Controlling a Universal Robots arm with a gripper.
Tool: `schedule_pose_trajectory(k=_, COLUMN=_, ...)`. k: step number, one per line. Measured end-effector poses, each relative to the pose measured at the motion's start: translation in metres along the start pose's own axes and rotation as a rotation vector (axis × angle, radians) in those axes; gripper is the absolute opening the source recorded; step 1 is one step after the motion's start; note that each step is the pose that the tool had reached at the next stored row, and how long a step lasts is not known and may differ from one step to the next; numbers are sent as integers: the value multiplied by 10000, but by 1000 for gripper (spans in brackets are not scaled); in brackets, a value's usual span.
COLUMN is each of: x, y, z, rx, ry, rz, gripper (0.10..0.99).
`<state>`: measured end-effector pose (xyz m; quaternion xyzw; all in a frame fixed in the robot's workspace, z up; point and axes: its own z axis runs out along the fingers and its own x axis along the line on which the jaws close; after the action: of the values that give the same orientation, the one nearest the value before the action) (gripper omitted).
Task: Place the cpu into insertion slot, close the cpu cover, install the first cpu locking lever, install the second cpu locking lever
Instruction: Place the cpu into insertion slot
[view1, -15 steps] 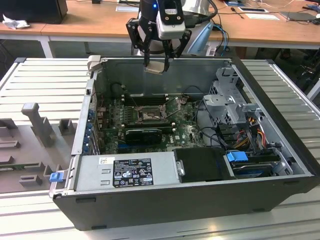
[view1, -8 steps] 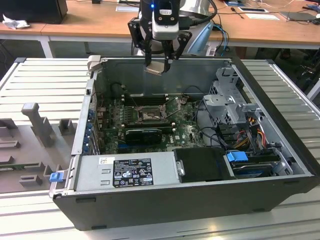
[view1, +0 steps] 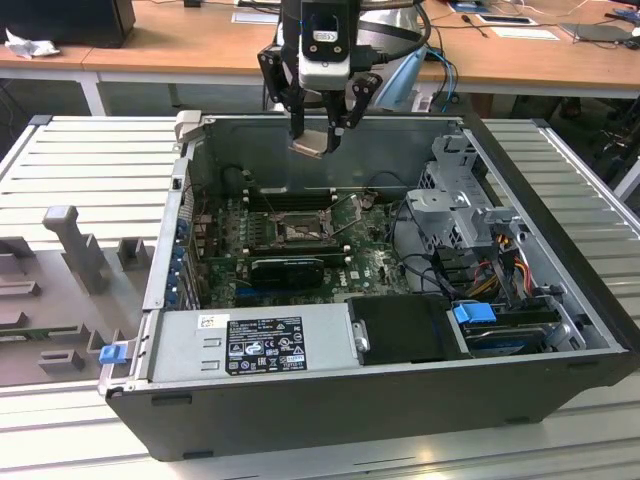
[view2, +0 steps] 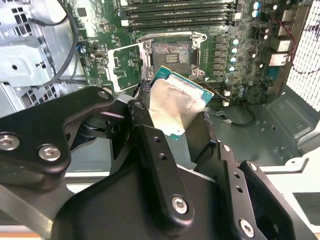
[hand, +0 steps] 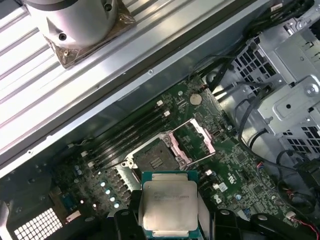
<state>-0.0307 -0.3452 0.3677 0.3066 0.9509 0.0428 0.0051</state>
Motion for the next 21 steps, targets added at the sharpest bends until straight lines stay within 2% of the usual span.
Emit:
schedule_pose_trajectory(k=6, x=0, y=-1, z=14, rx=-24, ry=-119, rz=1398, gripper=529)
schedule_pose_trajectory(k=11, x=-1, y=-1, z=21, rx=-37, ry=-186, rz=2184, gripper=529)
schedule_pose_trajectory(k=14, x=0, y=-2, z=29, rx=-51, ry=-259, rz=3059, gripper=529)
schedule_pose_trajectory(k=21, x=-1, y=-3, z=40, rx=-72, ry=-368, rz=4338, gripper=529)
